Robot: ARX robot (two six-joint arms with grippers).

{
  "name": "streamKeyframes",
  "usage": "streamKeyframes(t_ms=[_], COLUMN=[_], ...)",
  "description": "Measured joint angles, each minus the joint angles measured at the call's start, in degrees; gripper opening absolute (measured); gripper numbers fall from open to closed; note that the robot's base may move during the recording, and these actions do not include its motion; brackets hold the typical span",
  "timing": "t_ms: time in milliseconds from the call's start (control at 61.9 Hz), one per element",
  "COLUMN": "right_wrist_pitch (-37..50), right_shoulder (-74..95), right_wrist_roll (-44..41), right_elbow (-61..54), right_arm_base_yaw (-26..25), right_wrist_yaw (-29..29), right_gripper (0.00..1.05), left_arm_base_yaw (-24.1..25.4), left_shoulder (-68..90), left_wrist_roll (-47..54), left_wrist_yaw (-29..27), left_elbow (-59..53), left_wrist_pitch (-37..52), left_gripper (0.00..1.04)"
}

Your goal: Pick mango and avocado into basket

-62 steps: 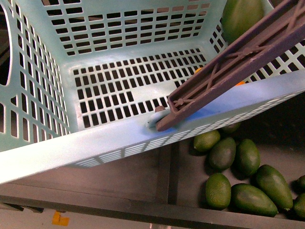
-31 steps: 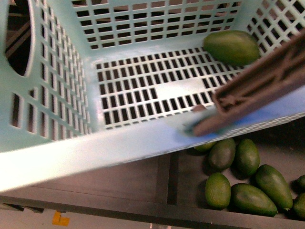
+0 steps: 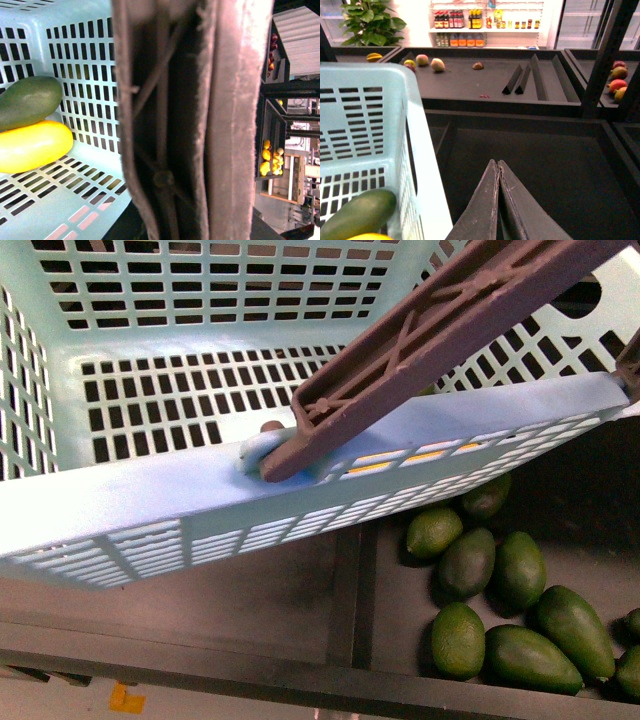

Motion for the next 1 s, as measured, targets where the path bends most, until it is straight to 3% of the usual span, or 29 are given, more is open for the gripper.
streamKeyframes(t_ms=[420,1002], right_wrist_pitch=[-3.5,-14.1], right_shoulder=[-12.9,-30.4], right_wrist_roll=[-0.2,-0.2], right_elbow=[-9.2,-15.0], right_arm_base_yaw=[-6.5,-6.6], right_wrist_yaw=[-6.0,-6.3], right_gripper=[0.02,0.02], left_arm_base_yaw=[-0.5,-0.4], left_shoulder=[0.0,0.0], left_wrist_roll=[-0.5,-0.5], left_wrist_yaw=[1.9,1.4], left_elbow=[0.0,0.0], left_wrist_pitch=[0.0,0.0], left_gripper=[0.15,0.15])
